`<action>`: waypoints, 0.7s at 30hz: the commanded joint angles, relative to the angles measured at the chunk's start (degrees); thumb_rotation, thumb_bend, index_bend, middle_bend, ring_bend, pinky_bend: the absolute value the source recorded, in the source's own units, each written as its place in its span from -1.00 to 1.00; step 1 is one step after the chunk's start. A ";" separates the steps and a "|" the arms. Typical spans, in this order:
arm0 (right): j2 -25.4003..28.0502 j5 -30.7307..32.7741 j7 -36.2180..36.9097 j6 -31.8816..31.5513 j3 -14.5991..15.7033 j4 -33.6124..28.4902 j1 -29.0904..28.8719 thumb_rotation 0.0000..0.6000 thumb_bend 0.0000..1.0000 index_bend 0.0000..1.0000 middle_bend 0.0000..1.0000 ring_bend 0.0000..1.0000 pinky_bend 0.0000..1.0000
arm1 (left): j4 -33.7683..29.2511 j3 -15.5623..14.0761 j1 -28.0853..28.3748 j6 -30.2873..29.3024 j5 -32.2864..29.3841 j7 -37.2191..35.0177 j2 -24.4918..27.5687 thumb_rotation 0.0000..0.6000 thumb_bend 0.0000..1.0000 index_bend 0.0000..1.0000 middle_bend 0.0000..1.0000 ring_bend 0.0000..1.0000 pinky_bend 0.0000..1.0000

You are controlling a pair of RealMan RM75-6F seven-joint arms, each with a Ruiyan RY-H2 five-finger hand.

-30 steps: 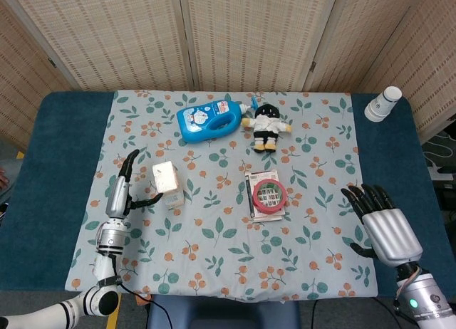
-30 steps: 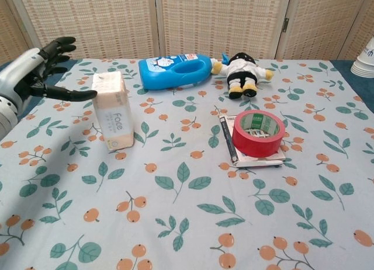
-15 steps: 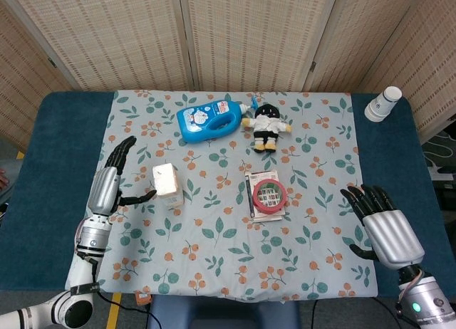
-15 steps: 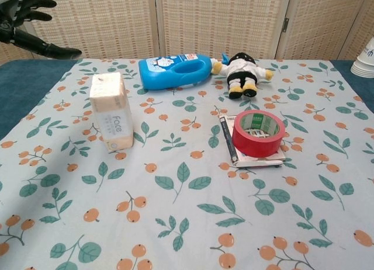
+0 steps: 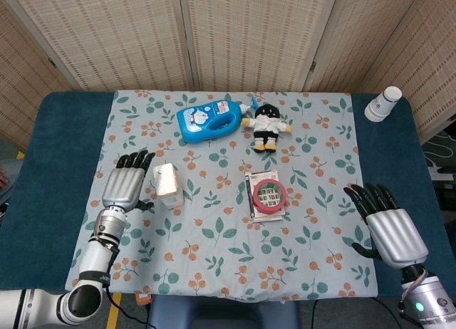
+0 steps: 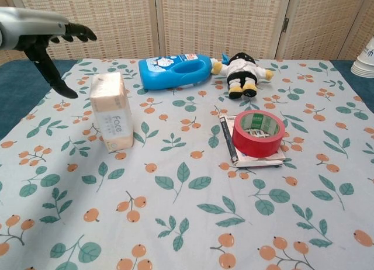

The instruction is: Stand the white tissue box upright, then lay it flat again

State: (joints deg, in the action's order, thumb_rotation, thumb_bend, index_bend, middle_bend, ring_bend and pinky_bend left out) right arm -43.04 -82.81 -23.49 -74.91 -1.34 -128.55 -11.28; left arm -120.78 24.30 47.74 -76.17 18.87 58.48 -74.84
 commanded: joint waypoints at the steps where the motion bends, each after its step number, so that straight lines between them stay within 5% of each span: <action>1: 0.11 0.09 0.12 -0.07 -0.05 0.02 0.06 1.00 -0.78 -0.86 -0.88 -1.00 -0.94 | -1.67 8.55 18.22 -10.55 -28.81 13.78 -3.18 1.00 -0.72 -1.00 -1.00 -1.00 -0.89; 7: 0.51 -0.05 0.82 -0.28 -0.13 0.00 0.26 1.00 -0.78 -0.86 -0.88 -1.00 -0.94 | 4.85 11.04 23.24 -12.20 -36.70 15.08 -5.56 1.00 -0.72 -1.00 -1.00 -1.00 -0.88; 21: 1.31 -0.26 2.42 -0.20 -0.44 0.05 0.34 1.00 -0.78 -0.86 -0.88 -1.00 -0.94 | 10.64 8.63 25.83 -13.10 -36.89 14.51 -8.72 1.00 -0.72 -1.00 -0.98 -1.00 -0.86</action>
State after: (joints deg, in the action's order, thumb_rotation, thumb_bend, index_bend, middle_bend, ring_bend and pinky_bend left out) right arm -41.73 -83.06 -21.08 -75.10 -1.77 -128.50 -10.95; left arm -110.32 33.10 73.53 -89.35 -18.00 73.02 -83.38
